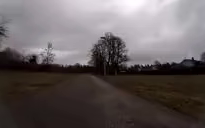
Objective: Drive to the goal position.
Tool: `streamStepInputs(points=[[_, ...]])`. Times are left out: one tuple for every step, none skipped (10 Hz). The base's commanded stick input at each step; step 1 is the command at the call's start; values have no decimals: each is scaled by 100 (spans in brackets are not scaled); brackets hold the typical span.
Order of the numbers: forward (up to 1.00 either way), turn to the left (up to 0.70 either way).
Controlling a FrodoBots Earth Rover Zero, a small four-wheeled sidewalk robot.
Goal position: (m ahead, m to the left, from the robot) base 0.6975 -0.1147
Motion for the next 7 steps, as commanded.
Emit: streamStepInputs(points=[[39,0],[28,0],[17,0],[7,0],[0,0],[0,0],[0,0]])
